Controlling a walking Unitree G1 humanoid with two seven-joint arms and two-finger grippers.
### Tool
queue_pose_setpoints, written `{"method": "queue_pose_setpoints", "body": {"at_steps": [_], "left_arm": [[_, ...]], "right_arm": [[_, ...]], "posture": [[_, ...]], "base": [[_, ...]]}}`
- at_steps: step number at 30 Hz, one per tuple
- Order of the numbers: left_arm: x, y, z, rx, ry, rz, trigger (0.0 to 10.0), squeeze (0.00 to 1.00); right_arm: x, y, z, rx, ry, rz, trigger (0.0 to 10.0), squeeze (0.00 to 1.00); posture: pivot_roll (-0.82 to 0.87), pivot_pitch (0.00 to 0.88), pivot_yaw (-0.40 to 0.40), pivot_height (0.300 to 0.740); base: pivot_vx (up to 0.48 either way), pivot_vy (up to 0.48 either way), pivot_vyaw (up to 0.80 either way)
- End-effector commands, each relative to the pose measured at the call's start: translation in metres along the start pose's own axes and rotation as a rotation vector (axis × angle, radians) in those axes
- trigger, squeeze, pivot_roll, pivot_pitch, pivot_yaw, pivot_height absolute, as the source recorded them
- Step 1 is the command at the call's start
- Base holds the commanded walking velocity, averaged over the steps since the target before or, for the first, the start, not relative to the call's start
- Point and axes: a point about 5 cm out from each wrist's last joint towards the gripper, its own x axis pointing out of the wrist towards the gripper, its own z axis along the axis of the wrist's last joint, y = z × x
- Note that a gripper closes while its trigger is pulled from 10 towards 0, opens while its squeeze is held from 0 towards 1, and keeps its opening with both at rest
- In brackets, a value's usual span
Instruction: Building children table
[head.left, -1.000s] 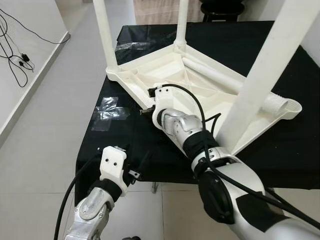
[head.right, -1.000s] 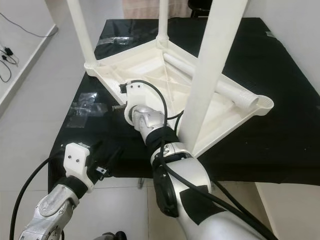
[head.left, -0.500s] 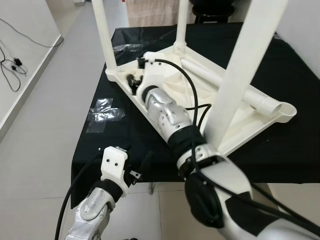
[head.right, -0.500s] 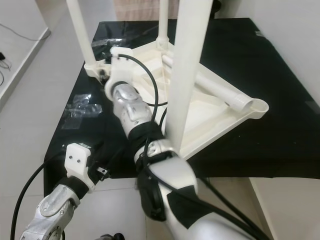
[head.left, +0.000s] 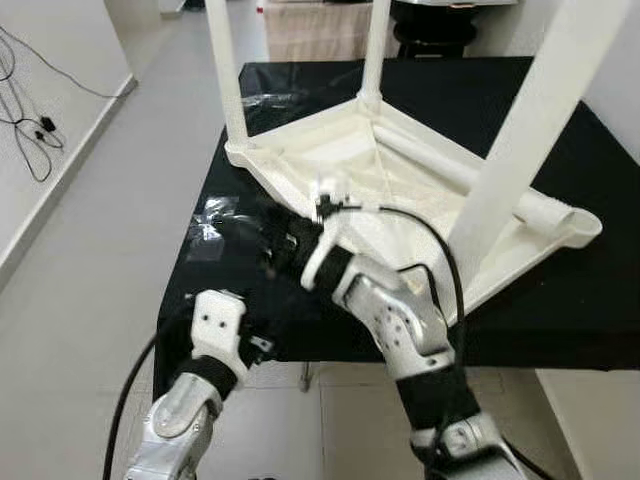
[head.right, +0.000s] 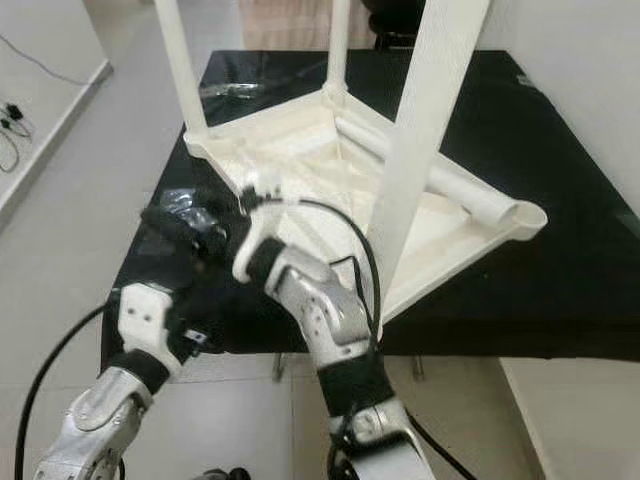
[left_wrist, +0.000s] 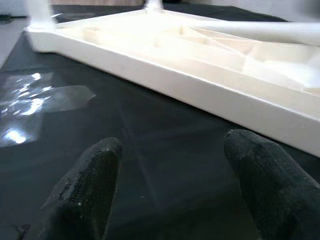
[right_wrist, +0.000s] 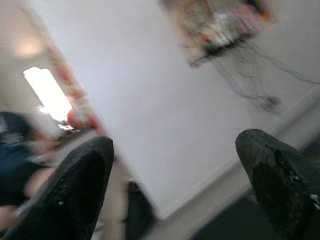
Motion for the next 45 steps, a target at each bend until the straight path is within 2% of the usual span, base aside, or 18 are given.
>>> {"method": "queue_pose_setpoints", "body": {"at_steps": [1, 4, 5, 9, 11, 13, 16, 19, 24, 25, 29, 30, 32, 35, 36, 38, 41, 45], "left_arm": [[-0.005, 0.016, -0.008, -0.03, 0.037, 0.082, 10.0, 0.0], [-0.007, 0.025, -0.009, -0.033, 0.042, 0.121, 10.0, 0.0], [-0.01, 0.034, -0.009, -0.022, 0.05, 0.153, 10.0, 0.0], [-0.011, 0.035, -0.009, -0.019, 0.053, 0.154, 10.0, 0.0], [-0.011, 0.034, -0.009, -0.019, 0.053, 0.154, 10.0, 0.0], [-0.012, 0.033, -0.01, -0.016, 0.057, 0.149, 10.0, 0.0], [-0.012, 0.032, -0.01, -0.015, 0.059, 0.147, 10.0, 0.0], [-0.01, 0.031, -0.012, -0.003, 0.068, 0.119, 10.0, 0.0], [-0.009, 0.027, -0.013, 0.012, 0.073, 0.088, 10.0, 0.0], [-0.009, 0.027, -0.013, 0.012, 0.073, 0.088, 10.0, 0.0], [-0.009, 0.026, -0.013, 0.009, 0.075, 0.076, 10.0, 0.0], [-0.009, 0.026, -0.013, 0.009, 0.075, 0.076, 10.0, 0.0], [-0.009, 0.025, -0.013, 0.007, 0.076, 0.071, 10.0, 0.0], [-0.008, 0.024, -0.013, 0.015, 0.077, 0.06, 10.0, 0.0], [-0.008, 0.024, -0.013, 0.015, 0.077, 0.06, 10.0, 0.0], [-0.008, 0.023, -0.013, 0.02, 0.077, 0.054, 10.0, 0.0], [-0.009, 0.023, -0.013, 0.021, 0.078, 0.051, 10.0, 0.0], [-0.009, 0.023, -0.012, 0.023, 0.078, 0.047, 10.0, 0.0]], "right_arm": [[-0.018, 0.017, 0.01, 0.001, -0.023, 0.165, 10.0, 0.0], [-0.031, 0.024, 0.011, 0.001, -0.012, 0.23, 10.0, 0.0], [-0.05, 0.034, 0.018, 0.03, -0.012, 0.326, 10.0, 0.0], [-0.064, 0.042, 0.022, 0.055, -0.011, 0.386, 10.0, 0.0], [-0.069, 0.045, 0.022, 0.059, -0.006, 0.399, 10.0, 0.0], [-0.096, 0.038, 0.022, 0.023, 0.07, 0.346, 10.0, 0.0], [-0.111, 0.037, 0.025, 0.006, 0.111, 0.326, 10.0, 0.0], [-0.157, 0.035, 0.043, -0.115, 0.336, 0.256, 10.0, 0.0], [-0.187, 0.035, 0.058, -0.214, 0.57, 0.187, 10.0, 0.0], [-0.187, 0.035, 0.058, -0.214, 0.57, 0.187, 10.0, 0.0], [-0.212, 0.039, 0.064, -0.234, 0.82, 0.15, 10.0, 0.0], [-0.212, 0.039, 0.064, -0.234, 0.82, 0.15, 10.0, 0.0], [-0.221, 0.029, 0.067, -0.3, 0.928, 0.074, 10.0, 0.0], [-0.216, 0.007, 0.071, -0.449, 0.939, -0.044, 10.0, 0.0], [-0.216, 0.007, 0.071, -0.449, 0.939, -0.044, 10.0, 0.0], [-0.205, -0.006, 0.071, -0.535, 0.913, -0.095, 10.0, 0.0], [-0.195, -0.015, 0.07, -0.588, 0.895, -0.114, 10.0, 0.0], [-0.168, -0.01, 0.062, -0.612, 0.821, -0.007, 10.0, 0.0]], "posture": [[0.03, 0.16, 0.025, 0.74], [0.03, 0.158, 0.025, 0.74], [0.03, 0.157, 0.027, 0.74], [0.04, 0.159, 0.026, 0.74], [0.04, 0.159, 0.026, 0.74], [0.04, 0.161, 0.029, 0.74], [0.03, 0.161, 0.032, 0.74], [0.02, 0.161, 0.036, 0.74], [0.01, 0.16, 0.037, 0.74], [0.01, 0.16, 0.037, 0.74], [0.0, 0.162, 0.034, 0.74], [0.0, 0.162, 0.034, 0.74], [0.0, 0.161, 0.035, 0.74], [0.01, 0.16, 0.036, 0.74], [0.01, 0.16, 0.036, 0.74], [0.01, 0.16, 0.035, 0.74], [0.02, 0.163, 0.036, 0.74], [0.02, 0.167, 0.036, 0.74]], "base": [[0.0, 0.0, 0.0], [0.0, 0.0, 0.0], [0.0, 0.0, 0.0], [0.0, 0.0, 0.0], [0.0, 0.0, 0.0], [0.0, 0.0, 0.0], [0.0, 0.0, 0.0], [0.0, 0.0, 0.0], [0.0, 0.0, 0.0], [0.0, 0.0, 0.0], [0.0, 0.0, 0.0], [0.0, 0.0, 0.0], [0.0, 0.0, 0.0], [0.0, 0.0, 0.0], [0.0, 0.0, 0.0], [0.0, 0.0, 0.0], [0.0, 0.0, 0.0], [0.0, 0.0, 0.0]]}}
